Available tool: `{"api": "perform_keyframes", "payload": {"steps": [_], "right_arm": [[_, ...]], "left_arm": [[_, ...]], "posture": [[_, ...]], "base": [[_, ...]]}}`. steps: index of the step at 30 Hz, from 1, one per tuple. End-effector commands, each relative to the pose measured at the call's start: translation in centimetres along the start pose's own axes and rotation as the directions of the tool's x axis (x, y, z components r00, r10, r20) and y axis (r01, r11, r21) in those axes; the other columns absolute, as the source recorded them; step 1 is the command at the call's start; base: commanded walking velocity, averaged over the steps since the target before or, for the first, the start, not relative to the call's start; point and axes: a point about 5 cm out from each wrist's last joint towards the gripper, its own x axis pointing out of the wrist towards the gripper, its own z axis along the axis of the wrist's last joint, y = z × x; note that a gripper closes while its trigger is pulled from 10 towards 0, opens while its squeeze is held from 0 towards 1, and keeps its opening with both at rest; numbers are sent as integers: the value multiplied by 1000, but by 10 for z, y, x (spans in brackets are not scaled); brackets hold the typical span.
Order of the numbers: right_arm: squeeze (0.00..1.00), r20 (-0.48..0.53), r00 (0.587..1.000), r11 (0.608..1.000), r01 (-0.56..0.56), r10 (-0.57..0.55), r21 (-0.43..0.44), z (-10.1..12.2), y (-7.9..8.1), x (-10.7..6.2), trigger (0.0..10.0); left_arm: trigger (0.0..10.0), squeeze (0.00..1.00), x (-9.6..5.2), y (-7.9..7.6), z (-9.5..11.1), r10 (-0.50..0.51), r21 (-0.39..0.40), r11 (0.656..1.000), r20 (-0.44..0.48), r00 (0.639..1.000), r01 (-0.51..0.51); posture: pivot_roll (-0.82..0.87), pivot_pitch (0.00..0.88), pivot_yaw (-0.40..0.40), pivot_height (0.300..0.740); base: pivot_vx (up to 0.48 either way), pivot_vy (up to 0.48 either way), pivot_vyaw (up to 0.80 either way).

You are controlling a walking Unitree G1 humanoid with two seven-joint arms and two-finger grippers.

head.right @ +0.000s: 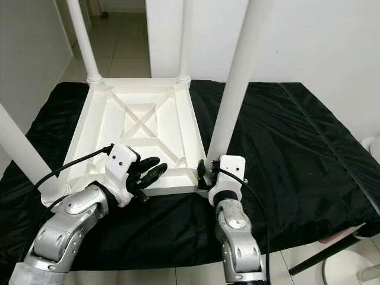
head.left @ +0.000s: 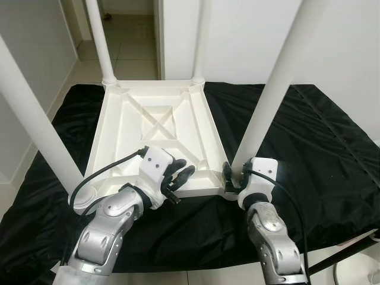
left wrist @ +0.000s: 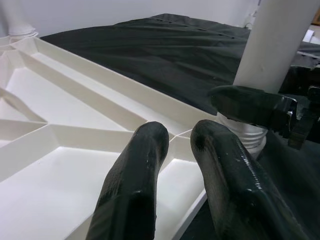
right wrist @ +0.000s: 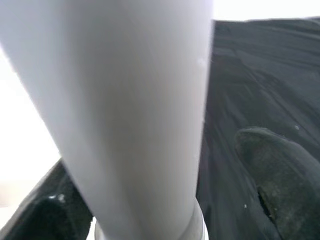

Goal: Building children table

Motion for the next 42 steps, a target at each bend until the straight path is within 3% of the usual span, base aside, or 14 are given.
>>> {"api": "perform_keyframes", "payload": {"steps": [1, 3, 9, 13, 15, 21, 22, 23, 24, 25, 26, 27, 34, 42], "right_arm": [[0, 39, 998, 998, -58, 58, -3, 7, -13, -2, 10000], [0, 47, 987, 988, -153, 154, -33, 10, -22, -2, 10000], [0, 43, 967, 967, -248, 251, -63, 13, -30, -2, 10000], [0, 21, 889, 885, -454, 458, -100, 19, -42, 7, 10000], [0, 18, 877, 874, -476, 480, -98, 19, -42, 9, 10000], [0, -28, 787, 779, -614, 616, -126, 20, -37, 20, 10000], [0, -39, 767, 758, -640, 641, -123, 20, -36, 21, 8353], [0, -57, 742, 735, -669, 668, -108, 18, -35, 23, 5608], [0, -57, 742, 735, -669, 668, -108, 18, -35, 23, 5608], [0, -73, 729, 721, -684, 681, -110, 16, -35, 25, 4196], [0, -82, 719, 711, -694, 690, -112, 14, -35, 27, 4196], [0, -104, 705, 696, -709, 701, -113, 10, -36, 27, 0], [0, -146, 668, 663, -743, 729, -86, -1, -38, 26, 0], [0, -107, 693, 693, -720, 713, -51, -1, -36, 20, 0]], "left_arm": [[10000, 0, -1, -5, -2, 9, 20, 1000, 2, 1000, -9], [10000, 0, -2, -8, -3, -24, 28, 999, -8, 1000, 24], [10000, 0, -4, -10, -3, -67, 31, 997, -15, 998, 67], [10000, 0, -10, -14, -6, -146, 2, 989, -39, 988, 147], [10000, 0, -10, -15, -6, -151, -3, 988, -40, 988, 151], [10000, 0, -8, -21, -5, -178, 11, 984, -32, 983, 179], [10000, 0, -7, -22, -5, -181, 20, 983, -32, 983, 182], [10000, 0, -5, -24, -5, -182, 26, 983, -28, 983, 183], [10000, 0, -5, -24, -5, -182, 26, 983, -28, 983, 183], [10000, 0, -4, -24, -4, -177, 28, 984, -22, 984, 177], [10000, 0, -3, -25, -3, -173, 29, 984, -18, 985, 174], [10000, 0, -1, -24, -2, -162, 34, 986, -17, 987, 163], [10000, 0, 2, -23, -2, -150, 44, 988, -16, 989, 151], [10000, 0, 2, -22, -3, -146, 50, 988, -17, 989, 147]], "posture": [[-55, 33, -18, 740], [-53, 37, -20, 740], [-46, 43, -22, 740], [-36, 41, -20, 740], [-36, 41, -20, 740], [-29, 34, -24, 740], [-29, 34, -24, 740], [-23, 30, -29, 740], [-23, 30, -29, 740], [-21, 28, -31, 740], [-21, 28, -31, 740], [-16, 21, -37, 740], [-13, 18, -41, 740], [-16, 13, -57, 740]], "base": [[0, 0, 0], [0, 0, 0], [0, 0, 0], [0, 0, 0], [0, 0, 0], [0, 0, 0], [0, 0, 0], [0, 0, 0], [0, 0, 0], [0, 0, 0], [0, 0, 0], [0, 0, 0], [0, 0, 0], [0, 0, 0]]}}
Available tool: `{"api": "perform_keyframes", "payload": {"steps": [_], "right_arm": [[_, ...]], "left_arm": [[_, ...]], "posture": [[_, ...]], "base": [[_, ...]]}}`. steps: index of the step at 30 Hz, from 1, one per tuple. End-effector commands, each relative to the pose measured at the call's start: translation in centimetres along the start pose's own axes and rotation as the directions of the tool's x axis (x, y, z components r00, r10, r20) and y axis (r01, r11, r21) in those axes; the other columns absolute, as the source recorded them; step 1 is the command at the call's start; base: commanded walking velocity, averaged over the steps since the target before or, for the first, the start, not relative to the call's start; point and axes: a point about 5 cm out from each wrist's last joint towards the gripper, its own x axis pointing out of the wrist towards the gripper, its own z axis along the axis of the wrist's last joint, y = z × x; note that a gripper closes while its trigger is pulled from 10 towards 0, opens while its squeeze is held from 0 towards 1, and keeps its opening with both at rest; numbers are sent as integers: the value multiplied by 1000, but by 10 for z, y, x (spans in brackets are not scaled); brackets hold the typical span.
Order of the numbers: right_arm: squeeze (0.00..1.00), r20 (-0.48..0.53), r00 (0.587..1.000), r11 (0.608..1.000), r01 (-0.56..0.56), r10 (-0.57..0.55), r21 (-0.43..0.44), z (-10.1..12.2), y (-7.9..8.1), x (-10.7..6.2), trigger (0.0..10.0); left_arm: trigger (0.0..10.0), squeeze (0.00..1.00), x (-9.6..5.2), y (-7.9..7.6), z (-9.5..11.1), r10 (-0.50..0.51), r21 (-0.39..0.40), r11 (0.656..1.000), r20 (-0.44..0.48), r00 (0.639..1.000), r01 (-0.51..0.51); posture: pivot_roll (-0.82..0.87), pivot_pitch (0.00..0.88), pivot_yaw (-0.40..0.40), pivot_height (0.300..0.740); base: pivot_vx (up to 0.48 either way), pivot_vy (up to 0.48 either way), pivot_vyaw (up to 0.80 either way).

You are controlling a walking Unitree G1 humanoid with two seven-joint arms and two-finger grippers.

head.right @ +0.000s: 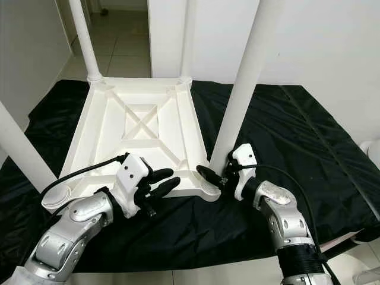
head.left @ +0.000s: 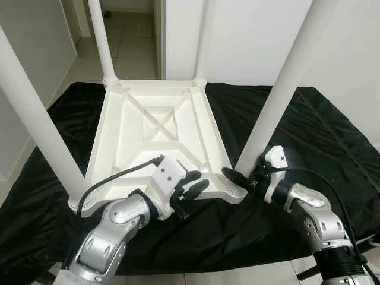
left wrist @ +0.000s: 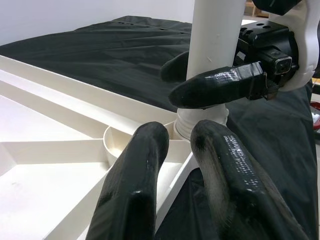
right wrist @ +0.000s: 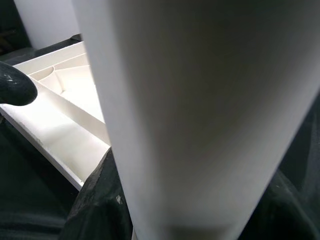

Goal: Building children table

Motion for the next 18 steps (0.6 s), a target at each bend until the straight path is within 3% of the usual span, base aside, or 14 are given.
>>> {"api": "perform_keyframes", "payload": {"steps": [1, 3, 4, 6, 8, 10, 11, 12, 13, 14, 15, 17, 18], "right_arm": [[0, -15, 1000, 999, -13, 13, 42, -7, 6, 1, 0], [0, -15, 1000, 999, -13, 13, 42, -7, 6, 1, 0], [0, -8, 999, 998, 31, -31, 49, -5, 11, 5, 10000], [0, 8, 983, 980, 182, -183, 76, -1, 19, 14, 10000], [0, 8, 983, 980, 182, -183, 76, -1, 19, 14, 10000], [0, -10, 933, 929, 359, -360, 90, -2, 24, 16, 10000], [0, -10, 933, 929, 359, -360, 90, -2, 24, 16, 10000], [0, -20, 908, 902, 419, -419, 106, -3, 24, 16, 10000], [0, -20, 908, 902, 419, -419, 106, -3, 24, 16, 10000], [0, -31, 875, 867, 483, -484, 123, -5, 28, 15, 10000], [0, -31, 875, 867, 483, -484, 123, -5, 28, 15, 10000], [0, -55, 796, 782, 604, -603, 157, -10, 40, 15, 10000], [0, -55, 796, 782, 604, -603, 157, -10, 40, 15, 10000]], "left_arm": [[10000, 0, 1, 0, -2, 18, 5, 1000, -5, 1000, -18], [10000, 0, 1, 0, -2, 18, 5, 1000, -5, 1000, -18], [10000, 0, 2, 0, -2, 25, 1, 1000, -2, 1000, -25], [10000, 0, 1, -2, -2, 27, -2, 1000, 1, 1000, -27], [10000, 0, 1, -2, -2, 27, -2, 1000, 1, 1000, -27], [10000, 0, -1, -2, -3, 35, -7, 999, -3, 999, -35], [10000, 0, -1, -2, -3, 35, -7, 999, -3, 999, -35], [10000, 0, -2, -2, -3, 40, -9, 999, -4, 999, -40], [10000, 0, -2, -2, -3, 40, -9, 999, -4, 999, -40], [10000, 0, -2, -1, -3, 47, -12, 999, -6, 999, -47], [10000, 0, -2, -1, -3, 47, -12, 999, -6, 999, -47], [10000, 0, -3, -1, -4, 53, -18, 998, -8, 999, -54], [10000, 0, -3, -1, -4, 53, -18, 998, -8, 999, -54]], "posture": [[-16, 13, -57, 740], [-16, 13, -57, 740], [-23, 14, -61, 740], [-23, 17, -66, 740], [-23, 17, -66, 740], [-26, 27, -67, 740], [-26, 27, -67, 740], [-26, 27, -67, 740], [-26, 27, -67, 740], [-28, 38, -68, 740], [-28, 38, -68, 740], [-32, 48, -68, 740], [-32, 48, -68, 740]], "base": [[0, 0, 0], [0, 0, 0], [0, 0, 0], [0, 0, 0], [0, 0, 0], [0, 0, 0], [0, 0, 0], [0, 0, 0], [0, 0, 0], [0, 0, 0], [0, 0, 0], [0, 0, 0], [0, 0, 0]]}}
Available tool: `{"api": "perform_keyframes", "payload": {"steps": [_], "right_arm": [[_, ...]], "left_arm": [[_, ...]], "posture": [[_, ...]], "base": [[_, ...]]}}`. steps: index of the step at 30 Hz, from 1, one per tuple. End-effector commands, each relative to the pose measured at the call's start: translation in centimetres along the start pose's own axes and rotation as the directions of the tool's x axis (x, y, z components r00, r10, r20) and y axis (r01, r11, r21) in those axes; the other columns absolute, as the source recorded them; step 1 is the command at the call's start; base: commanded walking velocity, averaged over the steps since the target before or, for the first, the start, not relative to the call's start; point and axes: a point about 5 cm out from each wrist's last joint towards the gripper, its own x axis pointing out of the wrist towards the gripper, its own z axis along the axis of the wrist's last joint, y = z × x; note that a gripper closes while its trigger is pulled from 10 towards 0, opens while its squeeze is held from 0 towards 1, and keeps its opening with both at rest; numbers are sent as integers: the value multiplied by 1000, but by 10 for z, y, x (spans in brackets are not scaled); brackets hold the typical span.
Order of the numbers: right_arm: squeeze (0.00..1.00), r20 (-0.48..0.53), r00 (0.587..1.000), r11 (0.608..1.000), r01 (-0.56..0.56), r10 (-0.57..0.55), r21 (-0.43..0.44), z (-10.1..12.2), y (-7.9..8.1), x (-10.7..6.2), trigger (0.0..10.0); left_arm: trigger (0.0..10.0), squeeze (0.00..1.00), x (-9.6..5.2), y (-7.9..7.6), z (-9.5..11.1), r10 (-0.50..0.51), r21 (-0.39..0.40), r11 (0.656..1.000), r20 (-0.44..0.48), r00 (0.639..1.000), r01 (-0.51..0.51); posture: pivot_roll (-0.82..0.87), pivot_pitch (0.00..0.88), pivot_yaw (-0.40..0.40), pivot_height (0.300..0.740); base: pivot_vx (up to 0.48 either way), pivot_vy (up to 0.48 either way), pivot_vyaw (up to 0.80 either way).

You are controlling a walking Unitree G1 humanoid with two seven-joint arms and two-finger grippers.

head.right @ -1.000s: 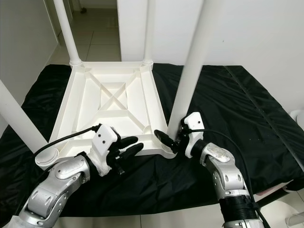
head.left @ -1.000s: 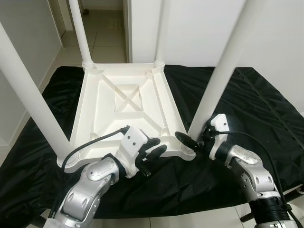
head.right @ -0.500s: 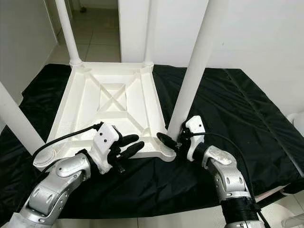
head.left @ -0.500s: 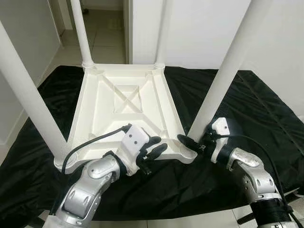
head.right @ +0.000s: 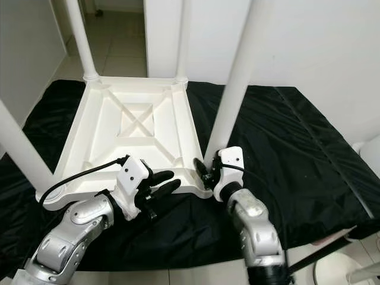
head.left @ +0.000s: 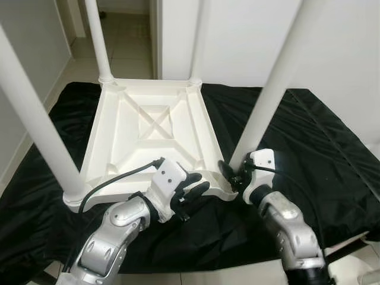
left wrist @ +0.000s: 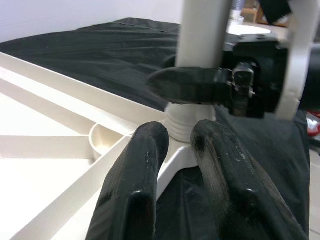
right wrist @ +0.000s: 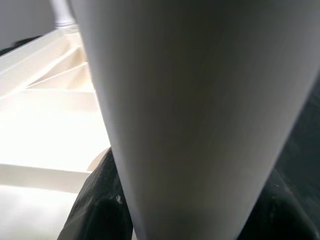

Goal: Building children table

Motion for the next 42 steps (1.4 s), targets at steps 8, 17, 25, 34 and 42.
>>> {"api": "perform_keyframes", "payload": {"steps": [8, 17, 25, 34, 42], "right_arm": [[0, -57, 979, 977, 201, -197, 65, -10, 17, -9, 10000], [1000, -46, 980, 980, 194, -191, 54, -6, 4, -12, 10000], [1000, -17, 997, 998, 70, -70, 4, -2, -12, -17, 10000], [0, -5, 982, 975, -191, 191, -113, 5, -33, -13, 10000], [0, -51, 930, 910, -366, 363, -196, 7, -42, 2, 10000]], "left_arm": [[10000, 0, 0, 2, 1, 48, -8, 999, -6, 999, -48], [10000, 0, 1, 4, 1, 43, -9, 999, -3, 999, -43], [10000, 0, 1, 4, -1, 48, -8, 999, -1, 999, -48], [10000, 0, 2, -1, -8, 15, 14, 1000, -20, 1000, -15], [10000, 0, 3, -4, -7, -21, 22, 1000, -24, 999, 22]], "posture": [[-47, 67, -50, 740], [-53, 66, -47, 740], [-53, 51, -53, 740], [-49, 40, -50, 740], [-34, 29, -46, 740]], "base": [[0, 0, 0], [0, 0, 0], [0, 0, 0], [0, 0, 0], [0, 0, 0]]}}
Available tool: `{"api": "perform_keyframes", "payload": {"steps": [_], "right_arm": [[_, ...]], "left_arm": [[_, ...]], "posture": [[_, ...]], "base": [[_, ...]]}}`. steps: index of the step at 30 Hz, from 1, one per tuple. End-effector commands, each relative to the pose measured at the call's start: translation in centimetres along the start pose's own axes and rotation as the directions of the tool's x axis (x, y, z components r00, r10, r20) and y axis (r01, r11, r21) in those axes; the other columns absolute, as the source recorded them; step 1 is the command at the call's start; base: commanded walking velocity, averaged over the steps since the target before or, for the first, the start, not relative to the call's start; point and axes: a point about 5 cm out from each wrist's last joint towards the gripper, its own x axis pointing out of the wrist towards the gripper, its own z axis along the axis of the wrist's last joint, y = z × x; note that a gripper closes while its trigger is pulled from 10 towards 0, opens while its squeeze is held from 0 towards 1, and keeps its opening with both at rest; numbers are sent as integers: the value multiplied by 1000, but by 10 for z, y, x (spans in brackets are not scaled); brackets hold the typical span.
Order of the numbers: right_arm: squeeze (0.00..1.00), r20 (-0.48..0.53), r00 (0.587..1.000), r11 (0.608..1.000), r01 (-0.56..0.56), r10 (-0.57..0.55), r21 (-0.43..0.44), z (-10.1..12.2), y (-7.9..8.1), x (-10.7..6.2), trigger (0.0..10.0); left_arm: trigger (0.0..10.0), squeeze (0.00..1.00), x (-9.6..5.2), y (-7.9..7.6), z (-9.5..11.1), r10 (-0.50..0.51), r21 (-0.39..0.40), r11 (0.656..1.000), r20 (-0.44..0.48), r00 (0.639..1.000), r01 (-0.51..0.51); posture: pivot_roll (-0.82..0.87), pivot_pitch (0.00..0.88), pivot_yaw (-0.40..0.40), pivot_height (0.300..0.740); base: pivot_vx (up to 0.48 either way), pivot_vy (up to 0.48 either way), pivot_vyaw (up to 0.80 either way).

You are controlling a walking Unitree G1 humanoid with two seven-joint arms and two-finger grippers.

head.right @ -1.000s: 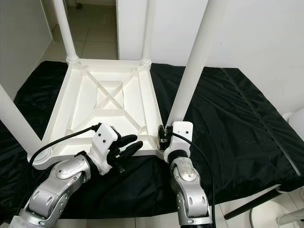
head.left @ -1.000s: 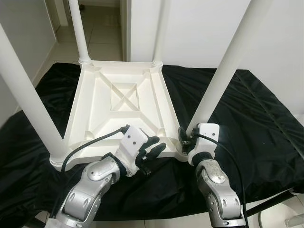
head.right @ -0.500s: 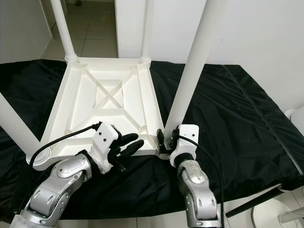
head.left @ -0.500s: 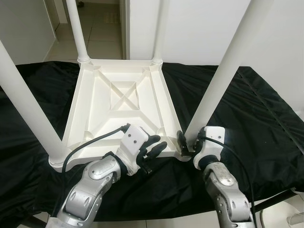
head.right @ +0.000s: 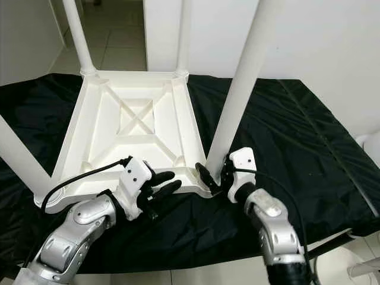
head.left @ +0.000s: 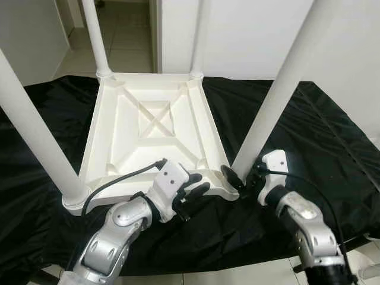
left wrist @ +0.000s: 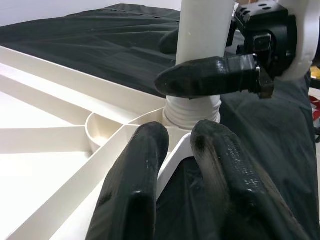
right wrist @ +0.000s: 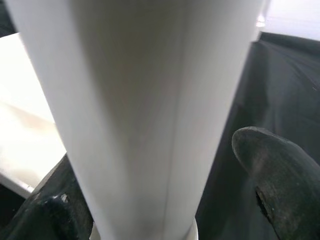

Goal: Building children table

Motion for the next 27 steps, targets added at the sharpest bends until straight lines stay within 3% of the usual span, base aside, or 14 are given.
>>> {"api": "perform_keyframes", "payload": {"steps": [1, 2, 3, 4, 5, 7, 8, 9, 10, 16, 26, 27], "right_arm": [[0, -6, 999, 999, -40, 40, -5, -2, -2, 1, 10000], [0, -6, 999, 999, -40, 40, -5, -2, -2, 1, 10000], [0, -12, 998, 998, -66, 66, -9, -3, -3, 3, 10000], [0, -21, 995, 995, -96, 96, -18, -5, -4, 5, 10000], [0, -36, 991, 991, -131, 130, -30, -7, -5, 7, 9294], [0, -46, 988, 988, -152, 150, -39, -8, -5, 8, 9294], [0, -58, 983, 983, -178, 175, -42, -10, -6, 9, 7882], [0, -63, 978, 979, -202, 200, -36, -12, -5, 10, 353], [0, -69, 974, 975, -219, 216, -35, -13, -4, 10, 0], [0, -70, 969, 969, -242, 238, -45, -15, -6, 9, 0], [0, -43, 978, 978, -204, 206, 46, -20, 2, 5, 0], [0, -29, 983, 981, -179, 181, 68, -20, 8, 4, 8039]], "left_arm": [[10000, 906, 0, -2, -2, -24, -19, 1000, -3, 1000, 24], [10000, 906, 0, -2, -2, -24, -19, 1000, -3, 1000, 24], [10000, 1000, 0, -3, -2, -33, -22, 999, 1, 999, 33], [10000, 1000, 0, -3, -1, -36, -18, 999, 3, 999, 36], [10000, 1000, 1, -2, -2, -29, 9, 1000, -6, 1000, 29], [10000, 1000, 1, -2, -2, -22, 32, 999, -13, 1000, 22], [10000, 973, 1, -2, -2, -16, 41, 999, -17, 1000, 17], [10000, 0, 2, -2, -2, -13, 43, 999, -17, 1000, 14], [10000, 0, 2, -2, -2, -12, 42, 999, -17, 1000, 12], [10000, 0, 2, -4, -3, -12, 45, 999, -21, 1000, 13], [10000, 0, 2, -7, -4, -7, 58, 998, -23, 1000, 8], [10000, 0, 2, -7, -4, -6, 60, 998, -23, 1000, 7]], "posture": [[-28, 23, -48, 740], [-28, 23, -48, 740], [-28, 23, -48, 740], [-23, 23, -50, 740], [-17, 20, -54, 740], [-17, 20, -54, 740], [-14, 19, -57, 740], [-14, 19, -57, 740], [-13, 18, -58, 740], [-11, 18, -60, 740], [-9, 12, -76, 740], [-7, 7, -84, 740]], "base": [[0, 0, 0], [0, 0, 0], [0, 0, 0], [0, 0, 0], [0, 0, 0], [0, 0, 0], [0, 0, 0], [0, 0, 0], [0, 0, 0], [0, 0, 0], [0, 0, 0], [0, 0, 0]]}}
